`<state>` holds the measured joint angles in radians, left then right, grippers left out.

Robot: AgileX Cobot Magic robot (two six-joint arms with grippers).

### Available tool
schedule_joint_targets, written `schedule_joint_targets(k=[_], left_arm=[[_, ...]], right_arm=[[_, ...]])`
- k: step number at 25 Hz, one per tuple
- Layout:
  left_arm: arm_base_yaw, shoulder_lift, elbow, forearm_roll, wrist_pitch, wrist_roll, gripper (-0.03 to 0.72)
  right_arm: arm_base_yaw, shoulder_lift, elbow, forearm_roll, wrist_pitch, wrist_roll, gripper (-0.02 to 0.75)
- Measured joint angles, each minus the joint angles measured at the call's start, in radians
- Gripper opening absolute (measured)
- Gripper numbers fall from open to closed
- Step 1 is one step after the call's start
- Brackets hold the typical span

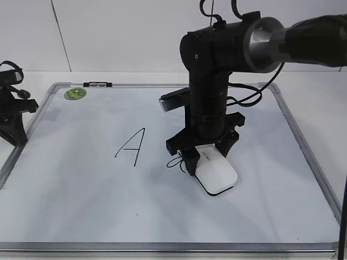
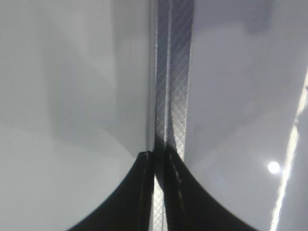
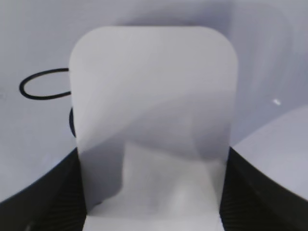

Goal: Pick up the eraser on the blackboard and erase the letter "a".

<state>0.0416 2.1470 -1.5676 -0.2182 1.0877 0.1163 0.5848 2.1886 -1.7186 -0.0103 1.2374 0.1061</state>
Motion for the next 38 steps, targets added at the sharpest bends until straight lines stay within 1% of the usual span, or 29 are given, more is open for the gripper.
schedule_joint_targets(k=[3, 10, 17, 20, 27, 38], left_arm=[[0.0, 0.0, 0.0, 0.0, 0.0, 0.0, 0.027], [0.0, 0.0, 0.0, 0.0, 0.0, 0.0, 0.027], [0.0, 0.0, 0.0, -0.001, 0.002, 0.0, 0.025], [0.0, 0.0, 0.0, -0.002, 0.004, 0.0, 0.019], [0.0, 0.002, 0.0, -0.004, 0.004, 0.0, 0.017], [0.0, 0.002, 0.0, -0.007, 0.005, 0.0, 0.014]], right_arm=[[0.02, 0.002, 0.0, -0.007, 0.0, 0.0, 0.538], [0.112, 0.004, -0.002, 0.01, -0.012, -0.01, 0.538], [0.119, 0.004, -0.002, 0.004, -0.015, -0.002, 0.538], [0.103, 0.004, -0.002, 0.004, -0.015, 0.003, 0.538], [0.05, 0.004, -0.002, 0.047, -0.017, 0.014, 0.538], [-0.074, -0.013, 0.006, 0.01, -0.021, 0.022, 0.538]])
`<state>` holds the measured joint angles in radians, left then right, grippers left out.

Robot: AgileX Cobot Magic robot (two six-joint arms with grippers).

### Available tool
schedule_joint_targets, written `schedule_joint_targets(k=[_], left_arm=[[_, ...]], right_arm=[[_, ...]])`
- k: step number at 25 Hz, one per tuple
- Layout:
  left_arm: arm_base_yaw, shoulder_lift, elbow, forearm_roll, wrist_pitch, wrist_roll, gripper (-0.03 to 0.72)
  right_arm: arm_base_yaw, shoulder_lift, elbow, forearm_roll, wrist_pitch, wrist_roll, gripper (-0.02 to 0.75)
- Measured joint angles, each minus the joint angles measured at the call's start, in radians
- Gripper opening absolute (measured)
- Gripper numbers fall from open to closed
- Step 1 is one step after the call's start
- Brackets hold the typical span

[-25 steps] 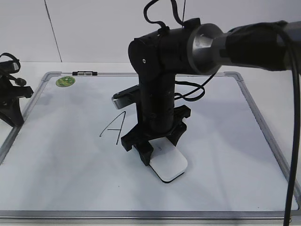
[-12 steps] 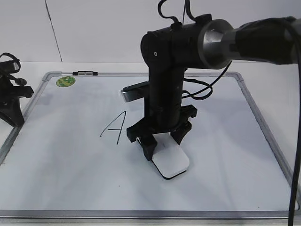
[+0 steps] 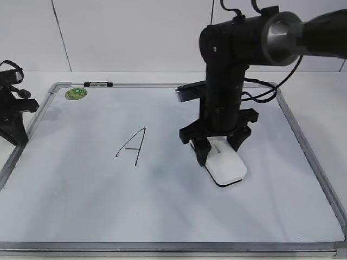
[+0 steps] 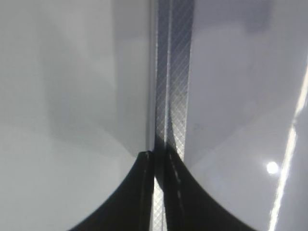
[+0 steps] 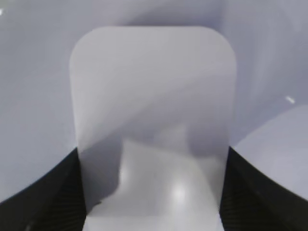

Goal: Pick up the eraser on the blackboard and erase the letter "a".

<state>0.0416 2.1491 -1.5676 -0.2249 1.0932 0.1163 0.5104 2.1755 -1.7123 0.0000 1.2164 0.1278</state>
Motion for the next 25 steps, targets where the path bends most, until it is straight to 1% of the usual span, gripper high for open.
schedule_joint_targets(k=[2, 7, 11, 13, 17, 25], left_arm=[[0.0, 0.0, -0.002, 0.0, 0.0, 0.001, 0.014], [0.0, 0.0, -0.002, -0.006, 0.002, 0.002, 0.014], [0.0, 0.0, -0.002, -0.006, 0.002, 0.003, 0.014], [0.0, 0.0, -0.002, -0.008, 0.002, 0.005, 0.014], [0.0, 0.0, -0.002, -0.011, 0.002, 0.005, 0.014], [0.0, 0.0, -0.002, -0.021, 0.002, 0.007, 0.014]], right_arm=[[-0.015, -0.009, 0.006, -0.02, 0.0, 0.0, 0.538], [-0.015, -0.103, 0.009, -0.037, 0.0, 0.039, 0.538], [-0.011, -0.188, 0.007, -0.146, 0.004, 0.137, 0.538], [-0.023, -0.207, -0.013, -0.165, 0.006, 0.163, 0.538], [-0.074, -0.213, -0.043, -0.169, 0.006, 0.171, 0.538], [-0.234, -0.213, -0.048, -0.158, 0.008, 0.17, 0.538]])
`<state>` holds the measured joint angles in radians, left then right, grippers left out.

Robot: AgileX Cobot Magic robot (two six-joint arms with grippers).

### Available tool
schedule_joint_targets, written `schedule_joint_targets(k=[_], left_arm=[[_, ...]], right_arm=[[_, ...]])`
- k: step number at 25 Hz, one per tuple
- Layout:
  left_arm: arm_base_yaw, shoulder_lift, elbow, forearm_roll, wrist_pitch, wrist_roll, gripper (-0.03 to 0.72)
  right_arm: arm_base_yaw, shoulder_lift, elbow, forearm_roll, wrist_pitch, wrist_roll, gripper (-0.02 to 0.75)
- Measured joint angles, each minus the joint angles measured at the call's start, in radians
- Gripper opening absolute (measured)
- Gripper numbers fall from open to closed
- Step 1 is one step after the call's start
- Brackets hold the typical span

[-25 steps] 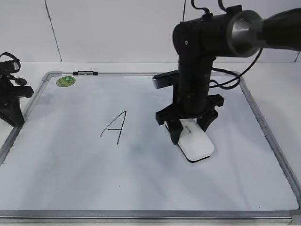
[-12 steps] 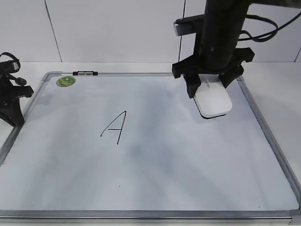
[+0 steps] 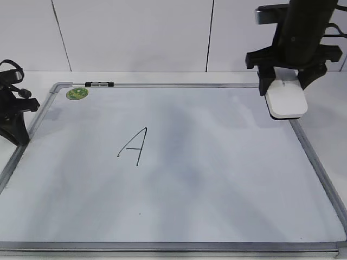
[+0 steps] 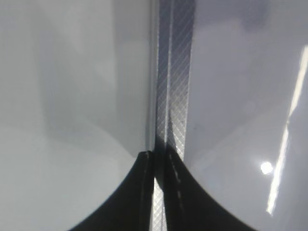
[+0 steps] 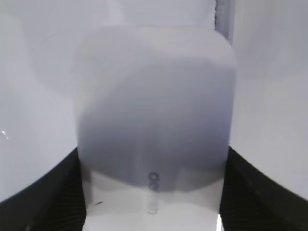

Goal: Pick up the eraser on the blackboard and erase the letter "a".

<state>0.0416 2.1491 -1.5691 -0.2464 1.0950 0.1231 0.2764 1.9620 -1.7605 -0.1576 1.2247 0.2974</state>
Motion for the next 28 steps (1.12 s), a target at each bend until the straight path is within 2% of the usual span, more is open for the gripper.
schedule_joint_targets(k=[10, 28], left_arm=[[0.0, 0.0, 0.0, -0.01, 0.0, 0.001, 0.014], [0.0, 0.0, 0.0, -0.012, 0.0, 0.002, 0.014]], right_arm=[[-0.115, 0.061, 0.0, 0.101, 0.004, -0.065, 0.538], [-0.135, 0.174, 0.0, 0.093, 0.0, -0.114, 0.538]])
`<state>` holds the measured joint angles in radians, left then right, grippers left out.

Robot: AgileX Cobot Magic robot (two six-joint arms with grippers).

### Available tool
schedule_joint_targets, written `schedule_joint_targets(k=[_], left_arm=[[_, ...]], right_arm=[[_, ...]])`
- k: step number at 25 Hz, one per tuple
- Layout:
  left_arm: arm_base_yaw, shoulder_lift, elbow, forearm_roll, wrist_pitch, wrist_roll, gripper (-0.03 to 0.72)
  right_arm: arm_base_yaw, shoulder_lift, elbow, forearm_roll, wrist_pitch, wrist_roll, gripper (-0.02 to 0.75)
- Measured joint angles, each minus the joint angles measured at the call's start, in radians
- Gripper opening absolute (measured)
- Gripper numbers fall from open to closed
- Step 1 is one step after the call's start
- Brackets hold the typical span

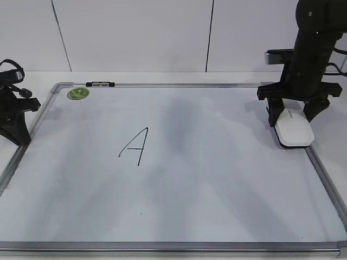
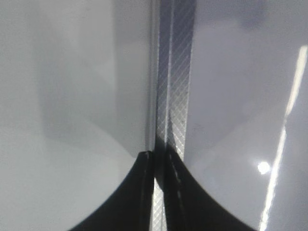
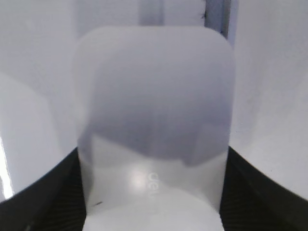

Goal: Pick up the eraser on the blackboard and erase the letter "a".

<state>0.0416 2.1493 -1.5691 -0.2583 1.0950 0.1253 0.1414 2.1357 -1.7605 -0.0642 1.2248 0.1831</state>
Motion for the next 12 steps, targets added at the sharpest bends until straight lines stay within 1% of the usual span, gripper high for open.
schedule_joint_targets(k=[4, 12], left_arm=[[0.0, 0.0, 0.0, -0.001, 0.0, 0.0, 0.014], [0.0, 0.0, 0.0, -0.002, 0.0, 0.0, 0.014]], right_arm=[[0.0, 0.0, 0.0, -0.021, -0.002, 0.0, 0.538], [0.0, 0.002, 0.0, -0.025, -0.002, 0.0, 0.538]])
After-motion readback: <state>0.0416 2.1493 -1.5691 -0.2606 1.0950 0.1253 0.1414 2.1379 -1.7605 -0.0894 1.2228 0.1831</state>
